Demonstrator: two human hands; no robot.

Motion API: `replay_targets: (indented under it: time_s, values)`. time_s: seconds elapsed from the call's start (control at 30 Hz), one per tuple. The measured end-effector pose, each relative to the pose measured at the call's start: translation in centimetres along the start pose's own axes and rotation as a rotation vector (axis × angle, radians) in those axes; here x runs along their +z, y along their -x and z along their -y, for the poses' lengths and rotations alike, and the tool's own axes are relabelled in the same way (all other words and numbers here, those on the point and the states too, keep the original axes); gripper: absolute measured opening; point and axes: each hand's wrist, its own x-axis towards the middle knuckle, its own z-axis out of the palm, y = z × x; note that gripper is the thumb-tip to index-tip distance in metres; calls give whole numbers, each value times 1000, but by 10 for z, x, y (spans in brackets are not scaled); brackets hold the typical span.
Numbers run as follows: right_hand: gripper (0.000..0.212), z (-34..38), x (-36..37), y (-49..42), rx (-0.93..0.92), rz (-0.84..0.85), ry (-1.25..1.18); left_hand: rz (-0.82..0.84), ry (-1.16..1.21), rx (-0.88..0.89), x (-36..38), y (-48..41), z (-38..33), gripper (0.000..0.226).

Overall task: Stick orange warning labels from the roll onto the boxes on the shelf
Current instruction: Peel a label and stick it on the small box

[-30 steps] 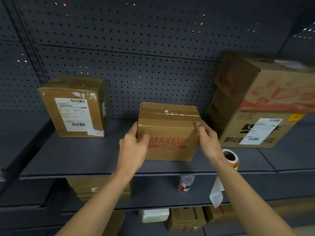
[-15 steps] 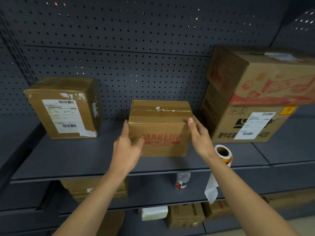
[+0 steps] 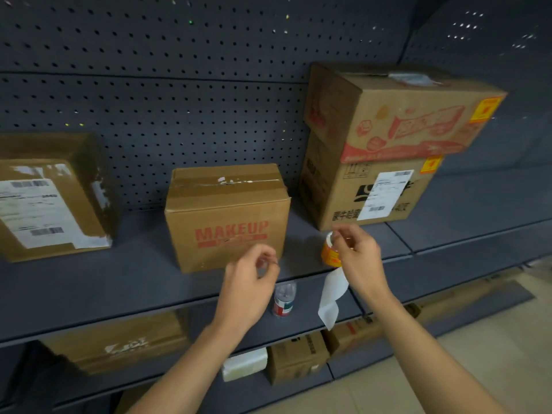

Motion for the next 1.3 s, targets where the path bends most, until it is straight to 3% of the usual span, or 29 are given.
replay_targets:
  time_s: [0.1,0.27,0.33,0.37,0.43,0.57,0.97,1.3]
  values:
    - [16,-27,-23,5,85,-23,74,160,13,-21,37,-1,-8,10]
    - [23,-58,-42,16,150,29,213,323,-20,4,91,-10,-27,26]
    - [27,-66,-45,16,153,53,229,359,-59,-7,112,-17,-32,16]
    - [27,-67,-47,16,144,68,235,367,-99,-12,120,-20,-35,8]
    - [23,-71,-48,14,92,117,242,371,-146,-15,134,-25,-37,19]
    - [16,-76,-47,8,-18,206,255,371,-116,-41,147,-33,-41,14]
    - [18,-89,-50,-2,-96,175,213,347,29,-110,159,-42,-33,21]
    - [12,-92,-59,-3,14,207,135,346,66,-112,160,-44,-34,21]
